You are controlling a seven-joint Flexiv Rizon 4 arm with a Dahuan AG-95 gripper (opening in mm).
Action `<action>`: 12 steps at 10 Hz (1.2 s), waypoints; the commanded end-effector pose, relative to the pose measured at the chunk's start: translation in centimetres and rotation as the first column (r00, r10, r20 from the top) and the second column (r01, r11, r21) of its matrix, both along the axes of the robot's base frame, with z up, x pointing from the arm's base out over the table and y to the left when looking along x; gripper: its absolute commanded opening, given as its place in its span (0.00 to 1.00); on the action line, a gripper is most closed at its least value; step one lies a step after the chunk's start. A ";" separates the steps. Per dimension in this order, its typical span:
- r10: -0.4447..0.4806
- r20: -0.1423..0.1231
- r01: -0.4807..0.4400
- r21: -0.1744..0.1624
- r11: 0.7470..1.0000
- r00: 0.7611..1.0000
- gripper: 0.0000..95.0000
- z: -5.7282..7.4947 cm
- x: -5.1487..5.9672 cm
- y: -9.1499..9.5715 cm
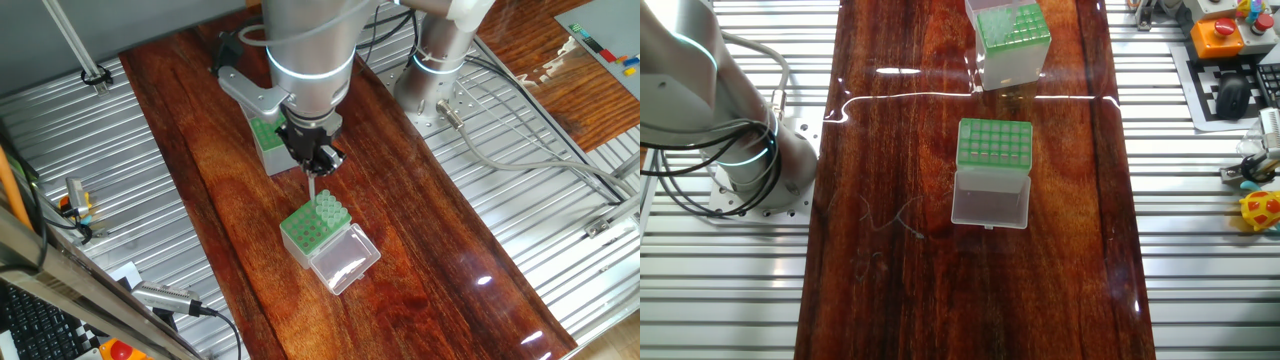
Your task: Transfer all large pipette tips from one holder to another
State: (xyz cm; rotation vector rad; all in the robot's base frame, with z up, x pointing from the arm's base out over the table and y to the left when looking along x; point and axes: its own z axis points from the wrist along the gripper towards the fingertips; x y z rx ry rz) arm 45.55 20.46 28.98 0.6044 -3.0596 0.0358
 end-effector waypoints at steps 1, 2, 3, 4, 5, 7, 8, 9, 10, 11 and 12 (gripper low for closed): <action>0.002 0.003 -0.002 0.000 1.000 1.000 0.00 -0.2 -0.1 -0.1; 0.007 0.006 -0.007 0.002 1.000 1.000 0.00 -0.5 -0.1 -0.3; 0.008 0.007 -0.008 0.002 1.000 1.000 0.00 -0.7 0.0 -0.3; 0.010 0.007 -0.010 0.001 1.000 1.000 0.00 -1.0 -0.1 -0.3; 0.010 0.010 -0.011 0.001 1.000 1.000 0.00 -1.3 -0.2 -0.2; 0.010 0.017 -0.010 0.001 1.000 1.000 0.00 -2.0 -0.6 -0.1; 0.007 0.021 -0.007 0.001 1.000 1.000 0.00 -2.5 -0.8 0.0; 0.007 0.024 -0.007 -0.001 1.000 1.000 0.00 -3.0 -1.1 0.2; 0.007 0.029 -0.007 -0.003 1.000 1.000 0.00 -3.6 -1.3 0.4; 0.008 0.034 -0.008 0.000 1.000 0.999 0.00 -4.1 -1.6 0.4; 0.013 0.036 -0.014 0.002 1.000 0.999 0.20 -4.4 -1.8 0.3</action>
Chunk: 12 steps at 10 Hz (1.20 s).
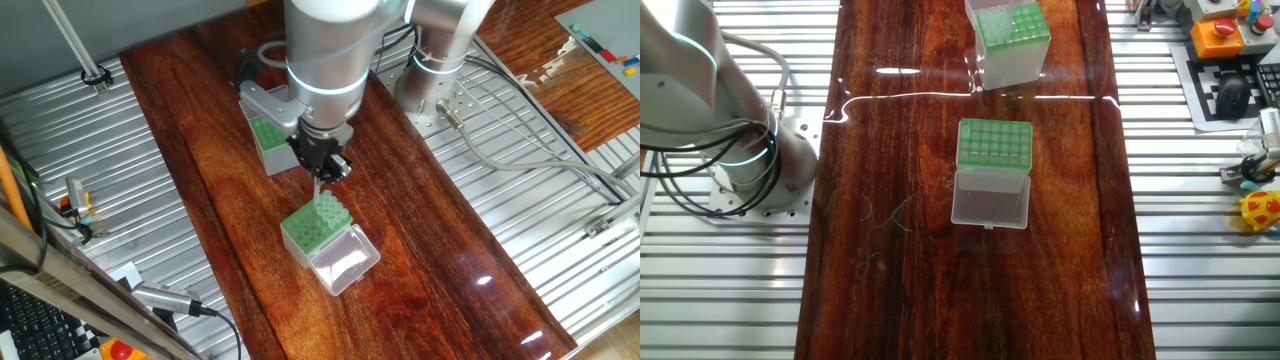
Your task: Transfer all large pipette tips from one holder to another
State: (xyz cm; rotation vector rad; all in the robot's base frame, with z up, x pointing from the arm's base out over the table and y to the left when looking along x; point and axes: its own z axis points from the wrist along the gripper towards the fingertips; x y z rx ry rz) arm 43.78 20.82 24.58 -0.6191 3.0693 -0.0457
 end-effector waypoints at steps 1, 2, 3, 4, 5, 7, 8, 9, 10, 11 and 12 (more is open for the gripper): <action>0.013 0.004 -0.013 0.010 1.000 1.000 0.40 -0.2 -0.2 -0.2; 0.016 0.004 -0.016 0.008 1.000 1.000 0.60 -0.2 -0.2 -0.2; 0.017 0.004 -0.017 0.009 1.000 1.000 0.60 -0.2 -0.2 -0.2; 0.018 0.004 -0.018 0.009 1.000 1.000 0.60 -0.2 -0.2 -0.2; 0.021 0.004 -0.021 0.008 1.000 1.000 0.60 -0.2 -0.2 -0.2; 0.041 0.002 -0.041 0.008 0.999 0.999 0.40 0.1 -0.4 -1.1; 0.054 0.002 -0.054 0.010 0.999 0.999 0.40 0.3 -0.7 -2.1; 0.061 0.003 -0.061 0.011 0.998 0.998 0.40 0.3 -1.0 -2.7; 0.093 0.009 -0.093 0.015 0.996 0.996 0.40 0.2 -2.5 -5.1; 0.130 0.012 -0.130 0.016 0.991 0.992 0.40 0.2 -3.7 -6.8; 0.147 0.010 -0.148 0.015 0.989 0.989 0.40 0.2 -3.7 -6.8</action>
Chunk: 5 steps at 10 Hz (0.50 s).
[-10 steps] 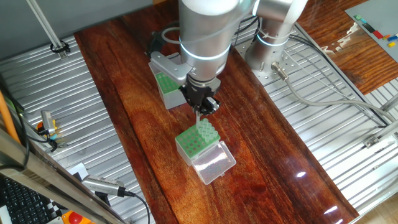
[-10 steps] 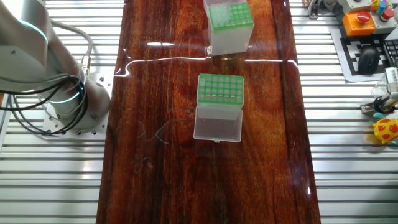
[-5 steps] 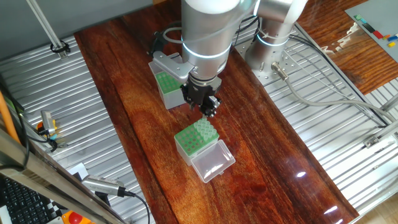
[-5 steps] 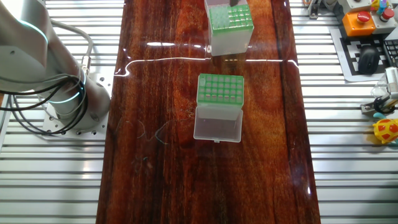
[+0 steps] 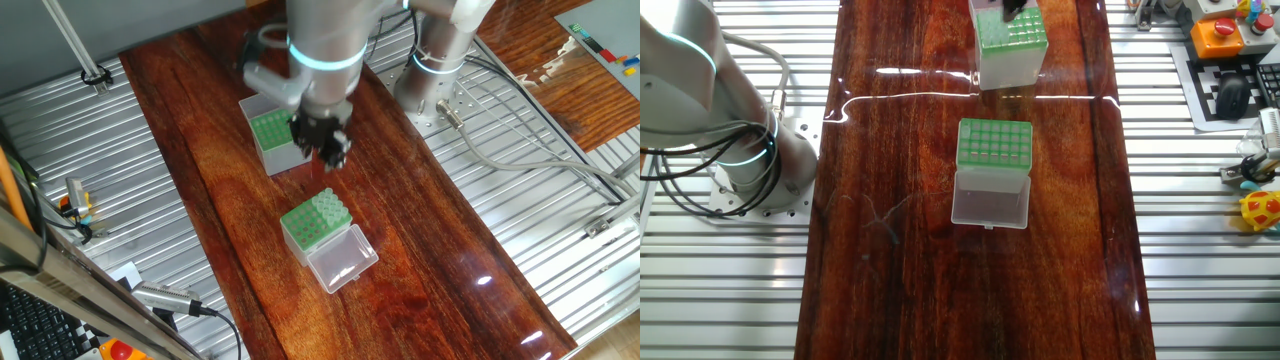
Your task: Transfer all large pipette tips from one holder to another
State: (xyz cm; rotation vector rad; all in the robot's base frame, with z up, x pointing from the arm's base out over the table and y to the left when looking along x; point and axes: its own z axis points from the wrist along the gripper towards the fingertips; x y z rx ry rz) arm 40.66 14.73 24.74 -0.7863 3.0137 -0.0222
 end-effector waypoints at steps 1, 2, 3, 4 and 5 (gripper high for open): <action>0.049 -0.008 -0.049 -0.007 0.999 0.999 0.40 0.0 -0.6 -0.8; 0.048 -0.008 -0.048 0.001 0.999 0.999 0.40 0.0 -0.6 -0.8; 0.024 -0.005 -0.024 0.014 1.000 1.000 0.40 0.0 -0.6 -0.8; -0.001 -0.006 0.001 0.020 1.000 1.000 0.40 0.0 -0.6 -0.8; -0.020 -0.005 0.020 0.018 1.000 1.000 0.40 0.0 -0.6 -0.8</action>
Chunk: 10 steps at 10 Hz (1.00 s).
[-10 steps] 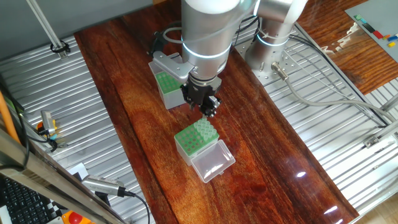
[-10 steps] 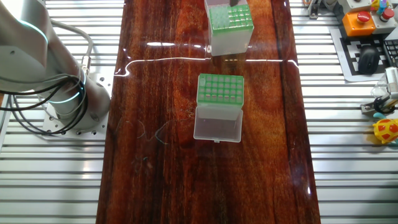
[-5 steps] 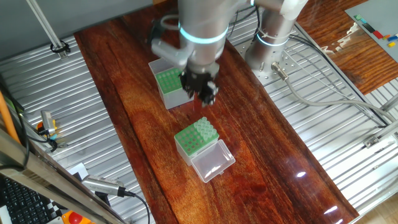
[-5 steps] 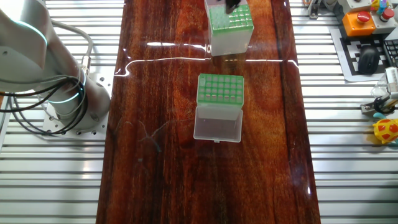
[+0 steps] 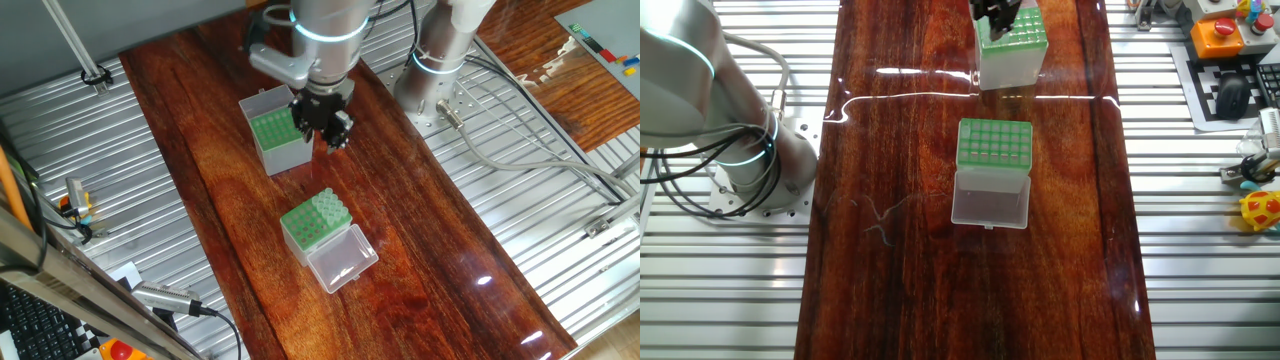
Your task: Transfer all large pipette tips from one holder to another
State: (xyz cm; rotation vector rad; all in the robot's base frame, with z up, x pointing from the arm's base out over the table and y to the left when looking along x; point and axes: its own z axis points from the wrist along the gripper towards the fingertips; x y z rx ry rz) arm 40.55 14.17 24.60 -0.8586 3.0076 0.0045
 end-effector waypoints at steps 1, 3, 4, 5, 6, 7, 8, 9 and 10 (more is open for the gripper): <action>-0.073 0.012 0.073 0.004 0.997 0.997 0.40 0.1 -0.5 -0.2; -0.058 0.013 0.058 0.009 0.998 0.998 0.40 0.1 -0.5 -1.3; -0.048 0.013 0.048 0.011 0.999 0.999 0.40 0.1 -0.5 -1.8; 0.007 0.011 -0.007 0.011 1.000 1.000 0.40 0.0 -0.2 -4.8; 0.037 0.009 -0.037 0.011 0.999 0.999 0.40 -0.1 0.1 -6.6; 0.061 0.009 -0.061 0.009 0.998 0.998 0.40 -0.2 0.2 -7.8; 0.059 0.010 -0.059 0.009 0.998 0.998 0.40 -0.4 0.0 -8.1; 0.037 0.011 -0.037 0.008 0.999 0.999 0.40 -0.4 0.0 -8.1; 0.021 0.012 -0.021 0.012 1.000 1.000 0.40 -0.4 0.0 -8.1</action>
